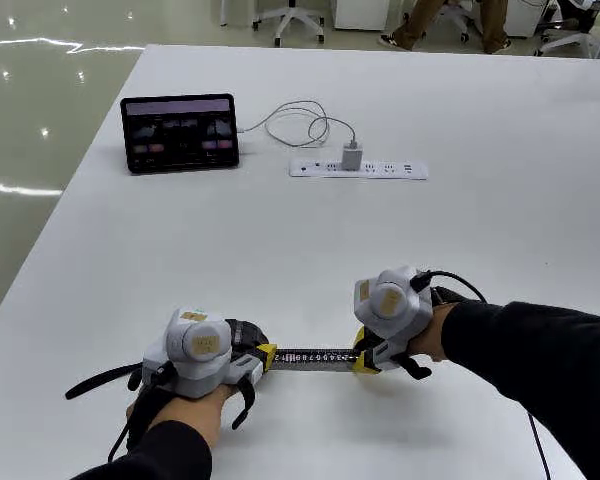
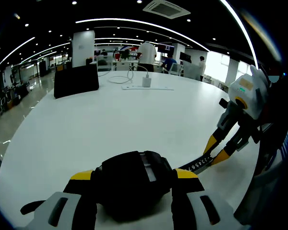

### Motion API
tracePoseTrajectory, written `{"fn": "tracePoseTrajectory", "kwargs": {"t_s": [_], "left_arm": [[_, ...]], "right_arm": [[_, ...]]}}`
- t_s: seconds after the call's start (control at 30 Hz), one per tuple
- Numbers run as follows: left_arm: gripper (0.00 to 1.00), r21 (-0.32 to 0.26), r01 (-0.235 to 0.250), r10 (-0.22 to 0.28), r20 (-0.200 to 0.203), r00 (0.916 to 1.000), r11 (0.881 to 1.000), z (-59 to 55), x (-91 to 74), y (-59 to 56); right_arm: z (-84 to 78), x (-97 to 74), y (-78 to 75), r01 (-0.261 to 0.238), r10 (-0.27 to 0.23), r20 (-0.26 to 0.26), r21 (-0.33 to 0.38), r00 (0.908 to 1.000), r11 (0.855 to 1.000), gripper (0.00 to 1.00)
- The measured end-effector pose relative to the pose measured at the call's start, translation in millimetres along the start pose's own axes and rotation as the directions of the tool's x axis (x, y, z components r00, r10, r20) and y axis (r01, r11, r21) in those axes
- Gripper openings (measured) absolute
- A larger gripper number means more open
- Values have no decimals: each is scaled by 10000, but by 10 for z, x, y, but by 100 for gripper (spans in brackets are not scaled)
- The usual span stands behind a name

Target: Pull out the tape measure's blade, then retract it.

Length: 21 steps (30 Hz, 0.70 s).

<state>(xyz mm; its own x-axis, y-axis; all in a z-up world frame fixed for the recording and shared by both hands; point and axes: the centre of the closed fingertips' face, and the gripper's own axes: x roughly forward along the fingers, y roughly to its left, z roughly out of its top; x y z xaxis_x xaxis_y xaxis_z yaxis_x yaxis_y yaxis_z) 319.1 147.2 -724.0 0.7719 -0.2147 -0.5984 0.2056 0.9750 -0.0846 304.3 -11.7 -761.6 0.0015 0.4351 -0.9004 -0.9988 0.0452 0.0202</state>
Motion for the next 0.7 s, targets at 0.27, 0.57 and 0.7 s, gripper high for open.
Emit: {"fn": "tracePoseTrajectory", "kwargs": {"t_s": [0.27, 0.57, 0.7], "left_arm": [[59, -16, 3, -3, 14, 10000, 10000, 5, -2, 0], [59, -72, 10, -10, 14, 10000, 10000, 3, 3, 6], [59, -79, 14, -14, 16, 10000, 10000, 1, 3, 8]], "right_arm": [[50, 37, 2, 41, -42, 66, 172, 10000, 9998, 11], [117, 67, 10, 73, -75, 125, 95, 9999, 9999, 11], [142, 77, 11, 66, -67, 159, 52, 9999, 10000, 11]]}}
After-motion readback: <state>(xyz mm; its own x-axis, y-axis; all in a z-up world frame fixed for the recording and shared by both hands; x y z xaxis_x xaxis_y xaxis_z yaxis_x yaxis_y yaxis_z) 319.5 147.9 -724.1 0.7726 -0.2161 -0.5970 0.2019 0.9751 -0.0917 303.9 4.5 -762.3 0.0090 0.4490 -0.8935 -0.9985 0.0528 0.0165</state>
